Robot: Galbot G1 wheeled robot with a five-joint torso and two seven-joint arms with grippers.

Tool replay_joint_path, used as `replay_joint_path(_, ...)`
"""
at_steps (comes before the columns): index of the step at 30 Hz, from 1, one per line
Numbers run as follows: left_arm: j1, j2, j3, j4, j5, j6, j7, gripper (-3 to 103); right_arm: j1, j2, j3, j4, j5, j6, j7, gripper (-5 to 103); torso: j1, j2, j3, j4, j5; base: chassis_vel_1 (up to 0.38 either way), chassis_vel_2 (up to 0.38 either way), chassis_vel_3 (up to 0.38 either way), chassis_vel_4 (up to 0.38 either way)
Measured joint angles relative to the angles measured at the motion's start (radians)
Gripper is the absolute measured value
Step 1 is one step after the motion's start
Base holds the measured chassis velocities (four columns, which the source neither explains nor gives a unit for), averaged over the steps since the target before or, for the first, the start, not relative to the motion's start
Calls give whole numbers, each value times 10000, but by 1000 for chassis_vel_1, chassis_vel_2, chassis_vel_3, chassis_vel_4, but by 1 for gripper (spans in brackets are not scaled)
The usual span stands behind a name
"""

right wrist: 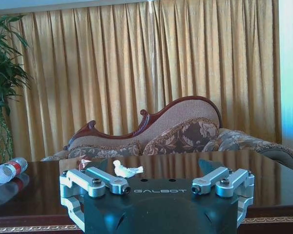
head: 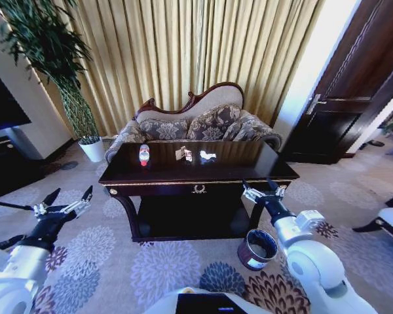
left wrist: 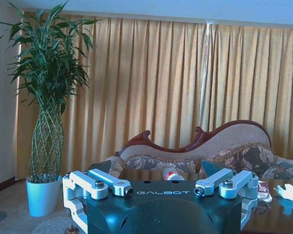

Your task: Move to the front of the table and place the trash on the table into the trash bin.

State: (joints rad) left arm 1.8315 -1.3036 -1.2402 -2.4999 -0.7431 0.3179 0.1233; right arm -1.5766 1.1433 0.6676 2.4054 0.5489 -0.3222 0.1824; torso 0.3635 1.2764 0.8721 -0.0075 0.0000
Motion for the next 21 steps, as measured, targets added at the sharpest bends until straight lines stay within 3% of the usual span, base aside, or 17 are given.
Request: replay_joint_path(21, 132, -34, -141, 0, -5, 21, 23, 100, -8, -5, -129, 54, -62, -6, -64, 100, 0, -1, 0, 0, 0, -10, 8, 8, -10)
